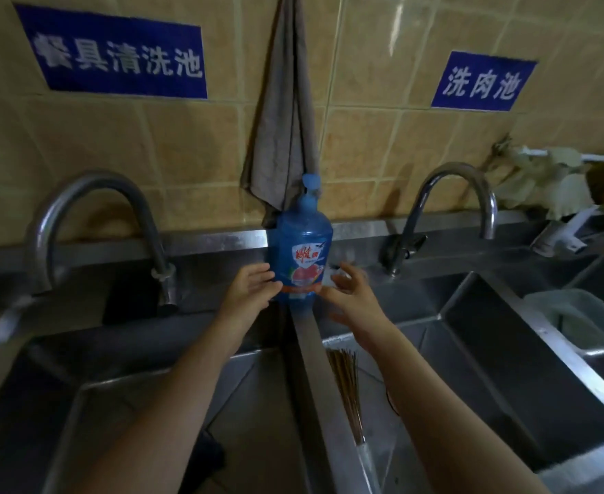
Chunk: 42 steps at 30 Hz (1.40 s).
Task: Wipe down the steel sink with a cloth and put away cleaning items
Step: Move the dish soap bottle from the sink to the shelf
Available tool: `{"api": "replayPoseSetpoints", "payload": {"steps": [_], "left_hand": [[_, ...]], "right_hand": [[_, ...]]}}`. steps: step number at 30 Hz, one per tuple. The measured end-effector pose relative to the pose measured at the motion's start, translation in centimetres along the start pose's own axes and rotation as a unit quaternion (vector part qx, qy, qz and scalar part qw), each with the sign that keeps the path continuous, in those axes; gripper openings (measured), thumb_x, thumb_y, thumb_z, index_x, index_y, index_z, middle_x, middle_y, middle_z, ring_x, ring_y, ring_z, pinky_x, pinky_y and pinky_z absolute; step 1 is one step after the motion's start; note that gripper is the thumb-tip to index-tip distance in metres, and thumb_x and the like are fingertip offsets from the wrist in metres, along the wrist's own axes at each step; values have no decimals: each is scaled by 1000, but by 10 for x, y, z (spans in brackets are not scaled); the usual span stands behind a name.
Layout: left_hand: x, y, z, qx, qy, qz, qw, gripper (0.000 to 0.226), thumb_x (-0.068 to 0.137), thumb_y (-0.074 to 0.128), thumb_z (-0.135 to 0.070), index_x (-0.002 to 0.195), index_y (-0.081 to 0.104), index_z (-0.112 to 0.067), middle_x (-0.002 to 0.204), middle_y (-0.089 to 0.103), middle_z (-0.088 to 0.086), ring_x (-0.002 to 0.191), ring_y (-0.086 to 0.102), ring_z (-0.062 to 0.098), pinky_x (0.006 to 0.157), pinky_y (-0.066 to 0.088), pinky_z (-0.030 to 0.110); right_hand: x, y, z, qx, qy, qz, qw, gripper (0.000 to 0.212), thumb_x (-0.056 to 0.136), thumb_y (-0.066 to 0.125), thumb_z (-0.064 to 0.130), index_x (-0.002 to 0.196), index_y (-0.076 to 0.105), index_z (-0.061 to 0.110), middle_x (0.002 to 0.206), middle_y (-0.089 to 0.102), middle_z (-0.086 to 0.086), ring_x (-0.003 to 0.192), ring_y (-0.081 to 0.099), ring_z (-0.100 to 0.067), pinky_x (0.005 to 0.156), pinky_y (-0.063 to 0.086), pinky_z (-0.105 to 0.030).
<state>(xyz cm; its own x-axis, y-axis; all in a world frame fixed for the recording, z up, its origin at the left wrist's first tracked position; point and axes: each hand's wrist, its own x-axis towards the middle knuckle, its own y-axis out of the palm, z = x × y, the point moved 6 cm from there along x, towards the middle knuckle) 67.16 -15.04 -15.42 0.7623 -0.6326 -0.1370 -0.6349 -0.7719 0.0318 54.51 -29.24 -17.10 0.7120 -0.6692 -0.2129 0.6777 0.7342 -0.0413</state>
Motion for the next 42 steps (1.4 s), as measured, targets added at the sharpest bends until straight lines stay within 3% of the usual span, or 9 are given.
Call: {"api": "replayPoseSetpoints", "payload": {"steps": [5, 10, 13, 18, 22, 25, 32, 38, 42], "left_hand": [[34, 20, 26, 27, -29, -86, 995, 30, 83, 64, -14, 106, 49, -26, 111, 54, -5, 88, 53, 2, 65, 41, 19], [56, 26, 52, 40, -57, -113, 991, 48, 81, 67, -19, 124, 45, -21, 126, 50, 1, 106, 51, 14, 80, 44, 26], [68, 28, 58, 48, -62, -129, 989, 57, 79, 69, -19, 129, 43, -22, 132, 48, 2, 108, 49, 12, 79, 43, 24], [92, 32, 74, 35, -79, -82, 993, 75, 75, 72, -18, 139, 33, -23, 140, 44, 4, 119, 49, 14, 78, 44, 22], [107, 40, 88, 21, -66, -13, 998, 69, 75, 72, -17, 133, 38, -32, 132, 50, -5, 85, 59, -15, 57, 48, 7], [116, 42, 98, 31, -78, 11, 996, 74, 73, 74, -23, 134, 34, -38, 132, 48, -13, 88, 54, -9, 60, 48, 12], [129, 39, 114, 37, -64, -3, 997, 81, 73, 74, -21, 139, 29, -34, 138, 43, -7, 115, 47, 9, 76, 46, 22], [132, 45, 114, 52, -39, 1, 998, 82, 75, 73, -17, 139, 26, -37, 119, 43, -23, 107, 44, -2, 81, 44, 21], [132, 49, 115, 35, -37, 14, 999, 73, 77, 71, -11, 123, 28, -48, 102, 40, -34, 80, 47, -29, 57, 46, 3]], "right_hand": [[60, -17, -21, -8, 28, 44, 999, 83, 72, 79, 23, 139, 30, 29, 107, 49, 21, 91, 50, 5, 66, 45, -22], [101, -19, -39, -14, 35, 87, 995, 87, 72, 79, 18, 142, 27, 26, 115, 46, 13, 92, 52, 3, 77, 48, -25], [119, -15, -45, -11, 26, 90, 995, 83, 73, 77, 11, 141, 30, 20, 124, 48, 4, 96, 55, -4, 79, 49, -23], [141, -8, -57, -14, 14, 105, 994, 85, 70, 79, 6, 139, 31, 19, 134, 49, -1, 100, 56, -5, 75, 49, -16], [149, -7, -65, -39, 3, 99, 994, 89, 66, 83, 10, 138, 33, 19, 115, 50, 13, 85, 54, 8, 58, 46, -3], [153, -5, -74, -44, -5, 106, 993, 90, 64, 83, 9, 137, 33, 19, 109, 48, 16, 85, 50, 12, 58, 43, 2], [166, -2, -82, -35, -15, 95, 995, 72, 63, 82, -2, 116, 41, 26, 107, 56, 12, 82, 61, 11, 62, 48, -5], [164, 5, -78, -30, -46, 116, 992, 72, 64, 81, -3, 116, 42, 27, 109, 58, 12, 88, 61, 13, 66, 49, -7], [162, 8, -74, -28, -80, 137, 987, 66, 65, 77, -11, 111, 48, 27, 103, 64, 12, 92, 64, 5, 70, 51, -11]]}}
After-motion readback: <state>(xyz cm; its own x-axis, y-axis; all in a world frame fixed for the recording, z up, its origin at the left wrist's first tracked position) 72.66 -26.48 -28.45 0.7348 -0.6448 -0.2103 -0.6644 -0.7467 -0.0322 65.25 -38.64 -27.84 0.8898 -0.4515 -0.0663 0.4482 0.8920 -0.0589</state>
